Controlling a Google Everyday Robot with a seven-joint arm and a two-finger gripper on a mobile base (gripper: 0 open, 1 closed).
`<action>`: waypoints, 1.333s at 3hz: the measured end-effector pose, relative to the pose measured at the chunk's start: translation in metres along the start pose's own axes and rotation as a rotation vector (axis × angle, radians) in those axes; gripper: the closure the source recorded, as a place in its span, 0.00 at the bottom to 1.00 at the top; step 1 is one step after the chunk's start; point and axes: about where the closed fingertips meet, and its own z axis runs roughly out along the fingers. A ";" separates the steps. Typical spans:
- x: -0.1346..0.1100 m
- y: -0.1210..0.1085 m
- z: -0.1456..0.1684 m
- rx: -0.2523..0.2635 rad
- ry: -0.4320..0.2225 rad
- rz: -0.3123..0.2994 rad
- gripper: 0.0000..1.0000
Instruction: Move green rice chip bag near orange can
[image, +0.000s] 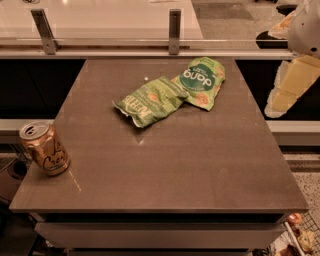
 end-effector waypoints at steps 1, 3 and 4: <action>-0.010 -0.023 0.011 0.017 -0.027 -0.003 0.00; -0.039 -0.049 0.049 0.052 -0.124 -0.016 0.00; -0.050 -0.057 0.062 0.066 -0.161 -0.038 0.00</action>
Offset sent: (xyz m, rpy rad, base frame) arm 0.0824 0.0310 -0.0091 0.1003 -0.0963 0.0163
